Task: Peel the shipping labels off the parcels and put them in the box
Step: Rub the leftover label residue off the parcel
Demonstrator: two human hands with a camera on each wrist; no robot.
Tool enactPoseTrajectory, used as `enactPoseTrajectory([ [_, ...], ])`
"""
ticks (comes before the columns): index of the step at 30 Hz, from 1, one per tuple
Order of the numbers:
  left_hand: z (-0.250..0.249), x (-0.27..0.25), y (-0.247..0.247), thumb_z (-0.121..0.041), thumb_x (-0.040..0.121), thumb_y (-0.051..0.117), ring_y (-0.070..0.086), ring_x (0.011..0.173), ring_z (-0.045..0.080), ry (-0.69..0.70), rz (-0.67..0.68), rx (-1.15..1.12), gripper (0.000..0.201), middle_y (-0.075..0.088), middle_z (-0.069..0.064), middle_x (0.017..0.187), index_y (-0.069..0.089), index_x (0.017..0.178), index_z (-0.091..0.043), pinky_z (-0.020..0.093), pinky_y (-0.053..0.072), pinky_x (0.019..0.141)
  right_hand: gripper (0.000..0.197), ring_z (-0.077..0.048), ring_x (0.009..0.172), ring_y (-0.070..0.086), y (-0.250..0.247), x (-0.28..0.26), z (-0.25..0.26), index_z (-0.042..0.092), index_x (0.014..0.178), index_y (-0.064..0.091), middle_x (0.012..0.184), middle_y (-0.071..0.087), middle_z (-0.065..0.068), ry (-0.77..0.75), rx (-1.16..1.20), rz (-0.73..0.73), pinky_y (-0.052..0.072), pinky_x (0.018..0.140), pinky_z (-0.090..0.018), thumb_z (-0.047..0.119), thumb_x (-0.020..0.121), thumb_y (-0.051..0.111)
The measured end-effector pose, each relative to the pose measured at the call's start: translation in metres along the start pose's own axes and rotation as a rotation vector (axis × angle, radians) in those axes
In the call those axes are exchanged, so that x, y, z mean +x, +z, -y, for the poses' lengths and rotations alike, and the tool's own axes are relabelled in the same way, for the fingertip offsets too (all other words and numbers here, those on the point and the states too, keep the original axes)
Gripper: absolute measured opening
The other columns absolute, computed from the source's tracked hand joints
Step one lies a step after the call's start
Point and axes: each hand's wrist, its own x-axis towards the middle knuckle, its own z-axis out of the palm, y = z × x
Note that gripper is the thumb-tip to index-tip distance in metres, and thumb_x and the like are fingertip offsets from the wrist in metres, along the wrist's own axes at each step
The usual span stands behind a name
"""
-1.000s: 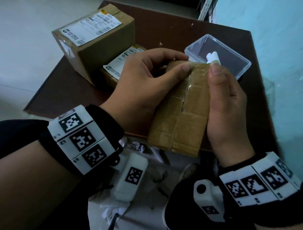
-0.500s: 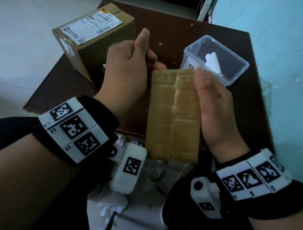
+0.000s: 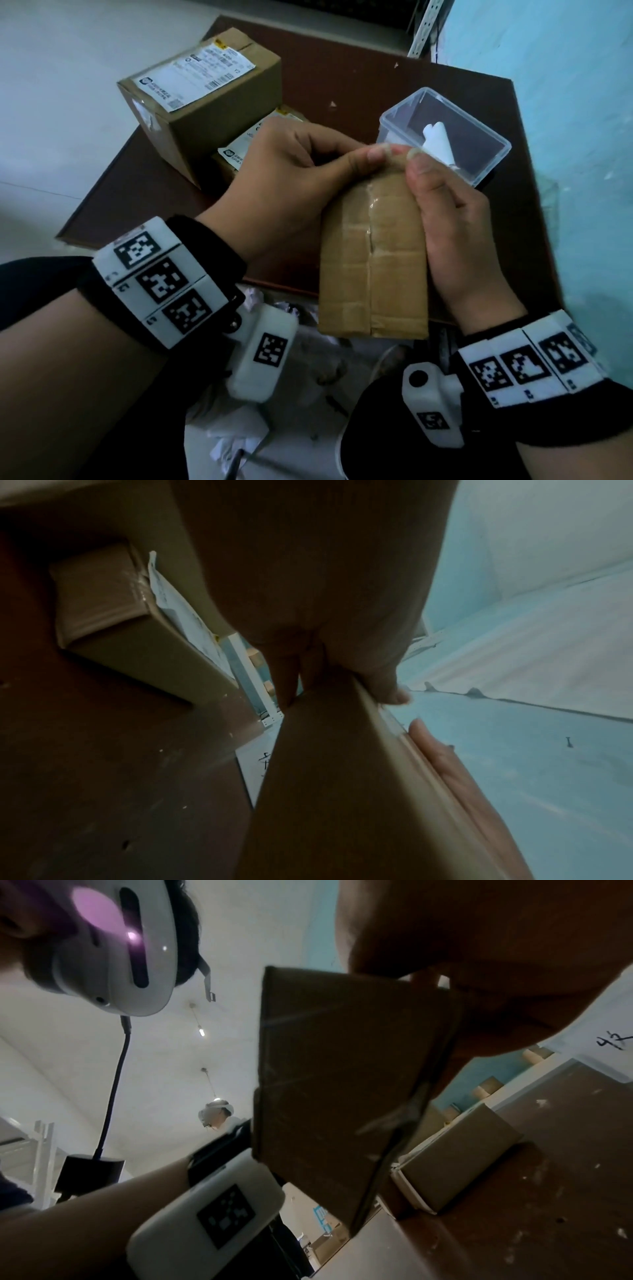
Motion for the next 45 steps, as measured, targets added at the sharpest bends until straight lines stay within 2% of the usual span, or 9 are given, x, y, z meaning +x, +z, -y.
enactPoseTrajectory([
  [3,0.000,0.003,-0.002,-0.024,0.107,0.059,0.071,0.067,0.001,-0.136,-0.126,-0.071,0.030,0.079,-0.005,0.074,0.077,0.090,-0.008,0.016,0.053,0.066,0.031,-0.023,0.114,0.074,0.000,-0.002,0.001,0.027,0.125,0.072,0.115,0.078,-0.007,0.005,0.009,0.057,0.061,0.098,-0.045,0.041,0.107,0.051],
  [8,0.002,0.000,-0.006,-0.026,0.090,0.082,0.073,0.086,0.003,-0.002,0.111,0.057,0.021,0.080,-0.004,0.094,0.080,0.103,-0.010,0.020,0.057,0.077,0.037,-0.027,0.116,0.075,-0.004,0.001,0.001,0.021,0.128,0.075,0.123,0.077,-0.010,0.040,0.089,-0.027,0.064,0.095,-0.049,0.040,0.107,0.052],
  [15,0.002,0.002,-0.008,-0.026,0.102,0.070,0.063,0.062,0.004,-0.045,-0.001,0.022,0.032,0.074,0.004,0.071,0.078,0.081,-0.003,0.020,0.048,0.058,0.035,-0.026,0.114,0.074,0.000,-0.003,0.000,0.026,0.130,0.070,0.119,0.076,-0.010,0.008,0.039,0.063,0.063,0.095,-0.047,0.041,0.107,0.048],
  [20,-0.004,0.002,-0.018,-0.019,0.096,0.074,0.074,0.089,0.008,-0.122,0.198,-0.165,0.017,0.080,0.005,0.101,0.078,0.105,-0.007,0.019,0.056,0.075,0.038,-0.031,0.109,0.076,-0.007,-0.002,0.005,0.022,0.133,0.068,0.122,0.076,-0.016,0.056,0.154,0.015,0.065,0.090,-0.049,0.040,0.107,0.048],
  [27,-0.002,0.000,-0.013,-0.021,0.101,0.070,0.065,0.058,-0.004,-0.008,-0.002,0.048,0.022,0.074,-0.006,0.068,0.076,0.085,-0.006,0.011,0.046,0.055,0.028,-0.028,0.116,0.073,-0.001,-0.008,0.003,0.037,0.128,0.070,0.120,0.076,-0.008,-0.015,0.029,0.081,0.062,0.099,-0.054,0.043,0.107,0.051],
  [32,-0.003,0.002,-0.013,-0.030,0.111,0.051,0.075,0.087,0.039,-0.147,0.081,-0.082,0.042,0.077,0.023,0.093,0.076,0.094,-0.001,0.047,0.058,0.061,0.036,-0.019,0.107,0.077,0.000,-0.006,0.005,0.030,0.135,0.066,0.117,0.079,-0.001,0.036,0.114,0.046,0.064,0.084,-0.034,0.041,0.106,0.048],
  [35,-0.001,-0.002,-0.012,-0.019,0.104,0.065,0.076,0.097,0.013,-0.102,0.175,-0.102,0.021,0.078,0.007,0.105,0.076,0.115,-0.006,0.026,0.059,0.075,0.033,-0.018,0.108,0.075,-0.006,0.000,0.006,0.030,0.131,0.070,0.116,0.079,0.000,-0.015,0.069,-0.057,0.063,0.088,-0.034,0.039,0.107,0.049],
  [39,0.000,-0.002,-0.007,-0.018,0.104,0.065,0.066,0.080,-0.005,-0.001,0.054,0.064,0.015,0.075,-0.004,0.092,0.075,0.101,-0.007,0.010,0.048,0.069,0.034,-0.010,0.109,0.070,-0.003,-0.003,0.001,0.029,0.140,0.064,0.113,0.075,0.013,-0.112,-0.036,-0.034,0.060,0.098,-0.036,0.033,0.109,0.050],
  [45,0.007,-0.002,0.010,-0.029,0.107,0.061,0.063,0.072,0.021,-0.064,-0.145,0.092,0.040,0.072,0.017,0.084,0.070,0.089,0.007,0.027,0.047,0.064,0.038,-0.019,0.127,0.067,0.000,-0.003,-0.008,0.025,0.143,0.063,0.134,0.071,-0.005,-0.124,-0.072,-0.012,0.055,0.111,-0.048,0.038,0.108,0.055],
])
